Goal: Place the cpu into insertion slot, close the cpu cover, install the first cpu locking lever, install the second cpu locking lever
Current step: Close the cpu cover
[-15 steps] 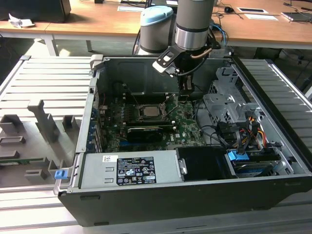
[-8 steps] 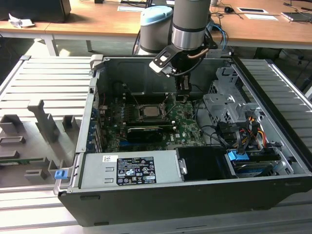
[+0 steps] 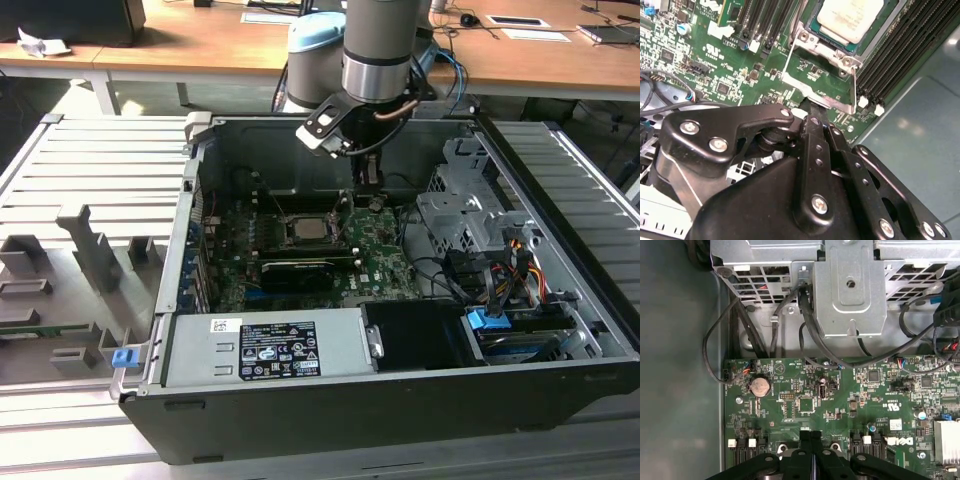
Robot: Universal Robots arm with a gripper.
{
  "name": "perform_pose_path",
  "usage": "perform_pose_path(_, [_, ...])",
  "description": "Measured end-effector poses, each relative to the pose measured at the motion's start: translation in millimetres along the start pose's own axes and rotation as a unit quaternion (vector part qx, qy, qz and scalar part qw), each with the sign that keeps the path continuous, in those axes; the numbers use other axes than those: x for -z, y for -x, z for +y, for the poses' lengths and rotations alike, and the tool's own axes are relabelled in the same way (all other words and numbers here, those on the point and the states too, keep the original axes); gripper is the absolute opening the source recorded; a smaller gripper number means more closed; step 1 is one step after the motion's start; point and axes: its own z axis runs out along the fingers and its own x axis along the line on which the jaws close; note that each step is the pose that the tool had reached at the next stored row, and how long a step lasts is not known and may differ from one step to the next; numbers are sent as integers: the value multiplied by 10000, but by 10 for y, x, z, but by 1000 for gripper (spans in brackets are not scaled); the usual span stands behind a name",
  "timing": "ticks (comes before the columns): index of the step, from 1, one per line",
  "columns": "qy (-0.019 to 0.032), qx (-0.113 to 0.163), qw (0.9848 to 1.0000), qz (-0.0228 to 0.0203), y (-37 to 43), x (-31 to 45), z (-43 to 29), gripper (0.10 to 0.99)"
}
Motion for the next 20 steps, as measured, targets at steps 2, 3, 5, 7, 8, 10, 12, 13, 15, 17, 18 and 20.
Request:
perform_pose_path(2, [1, 0, 10000, 0, 0, 1, -10, 106])
perform_pose_path(3, [1, 0, 10000, 0, 0, 1, -15, 106])
perform_pose_path(5, [1, 0, 10000, 0, 1, 2, -27, 106])
perform_pose_path(7, [1, 0, 10000, 0, 1, 2, -35, 106])
perform_pose_path(8, [1, 0, 10000, 0, 1, 2, -41, 106])
perform_pose_path(10, [1, 0, 10000, 0, 1, 3, -54, 106])
perform_pose_path(12, [1, 0, 10000, 0, 2, 4, -69, 106])
perform_pose_path(13, [1, 0, 10000, 0, 2, 4, -77, 106])
perform_pose_path(15, [1, 0, 10000, 0, 2, 5, -92, 106])
perform_pose_path(17, [1, 0, 10000, 0, 3, 6, -105, 106])
perform_pose_path(18, [1, 0, 10000, 0, 3, 6, -108, 106])
perform_pose_path(20, [1, 0, 10000, 0, 3, 6, -112, 106])
